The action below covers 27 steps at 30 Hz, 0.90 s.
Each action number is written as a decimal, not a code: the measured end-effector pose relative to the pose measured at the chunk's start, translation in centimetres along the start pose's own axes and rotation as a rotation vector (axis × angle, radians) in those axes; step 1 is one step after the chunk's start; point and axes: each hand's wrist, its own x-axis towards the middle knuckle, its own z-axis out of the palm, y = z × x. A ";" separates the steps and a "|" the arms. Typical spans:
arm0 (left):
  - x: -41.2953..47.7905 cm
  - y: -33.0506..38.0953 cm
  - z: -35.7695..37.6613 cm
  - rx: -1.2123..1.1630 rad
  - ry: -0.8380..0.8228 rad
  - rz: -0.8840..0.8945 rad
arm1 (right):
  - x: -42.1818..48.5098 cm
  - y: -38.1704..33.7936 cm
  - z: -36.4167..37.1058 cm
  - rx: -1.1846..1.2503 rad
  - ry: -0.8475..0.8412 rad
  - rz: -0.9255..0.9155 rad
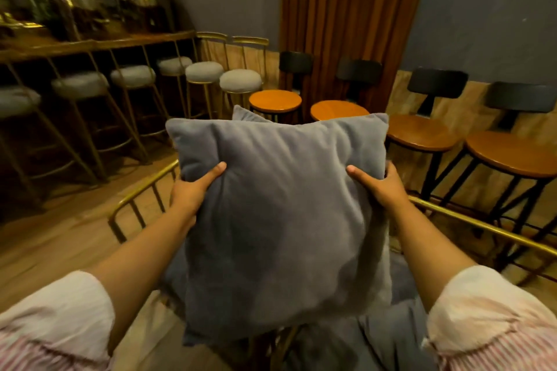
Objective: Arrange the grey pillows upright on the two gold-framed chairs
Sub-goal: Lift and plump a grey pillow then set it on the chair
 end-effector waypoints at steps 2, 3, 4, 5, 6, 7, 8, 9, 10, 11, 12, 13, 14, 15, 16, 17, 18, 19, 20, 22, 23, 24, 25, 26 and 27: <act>1.1 0.2 -2.8 0.017 0.020 0.009 | -1.1 -0.1 2.9 0.013 -0.022 0.005; 1.7 0.3 -4.1 0.023 0.027 0.015 | -1.4 -0.2 4.3 0.021 -0.032 0.005; 2.1 0.3 -5.4 0.029 0.041 0.014 | -1.6 -0.2 5.7 0.029 -0.048 0.007; 2.1 0.5 -6.5 0.029 0.061 0.019 | -1.7 -0.4 7.1 0.034 -0.069 0.006; 2.4 0.6 -7.4 0.022 0.085 0.026 | -1.7 -0.7 8.2 0.040 -0.091 0.005; 2.6 0.8 -8.4 0.009 0.109 0.038 | -1.7 -1.0 9.4 0.043 -0.116 0.000; 3.1 0.7 -9.4 0.000 0.129 0.044 | -1.5 -1.3 10.7 0.043 -0.133 -0.005; 3.5 0.9 -10.2 0.000 0.141 0.041 | -1.3 -1.5 11.8 0.041 -0.144 -0.007; 4.3 0.7 -11.0 0.002 0.159 0.035 | -1.1 -1.7 13.0 0.043 -0.151 -0.006; 5.1 0.5 -11.5 0.005 0.166 0.036 | -1.0 -1.8 14.0 0.045 -0.153 -0.005; 6.1 0.2 -12.0 0.004 0.156 0.034 | -0.7 -1.9 15.1 0.041 -0.151 0.001; 7.3 0.1 -12.4 0.008 0.160 0.019 | -0.4 -2.0 16.1 0.032 -0.145 0.007; 8.5 -0.1 -12.7 0.018 0.158 -0.004 | 0.2 -2.0 17.3 0.024 -0.140 0.014; 9.8 -0.4 -12.8 0.042 0.158 -0.031 | 0.8 -1.9 18.4 0.021 -0.137 0.022; 11.5 -0.9 -12.9 0.052 0.148 -0.055 | 1.3 -1.9 19.3 0.018 -0.137 0.033; 13.6 -1.5 -13.0 0.058 0.129 -0.080 | 2.1 -1.7 20.5 0.013 -0.132 0.045; 16.1 -2.0 -13.1 0.077 0.101 -0.107 | 3.0 -1.5 21.7 0.006 -0.117 0.061; 18.4 -2.3 -12.9 0.111 0.084 -0.144 | 3.8 -1.2 22.8 -0.007 -0.097 0.077; 20.7 -2.5 -12.7 0.147 0.068 -0.179 | 4.8 -0.8 23.8 -0.013 -0.077 0.091; 23.9 -2.6 -11.7 0.175 0.002 -0.167 | 6.6 0.0 25.7 -0.014 -0.045 0.105; 25.6 -2.7 -11.2 0.182 -0.021 -0.159 | 7.6 0.5 26.7 -0.021 -0.029 0.118; 27.8 -3.5 -10.6 0.186 -0.038 -0.175 | 8.7 1.1 27.6 -0.028 -0.015 0.136; 29.5 -3.9 -10.0 0.187 -0.052 -0.213 | 9.6 1.8 28.4 -0.039 -0.004 0.159; 31.2 -4.5 -9.5 0.182 -0.078 -0.228 | 10.3 2.3 29.1 -0.051 0.004 0.184; 33.1 -5.2 -8.9 0.207 -0.094 -0.255 | 11.2 3.1 29.9 -0.058 0.016 0.209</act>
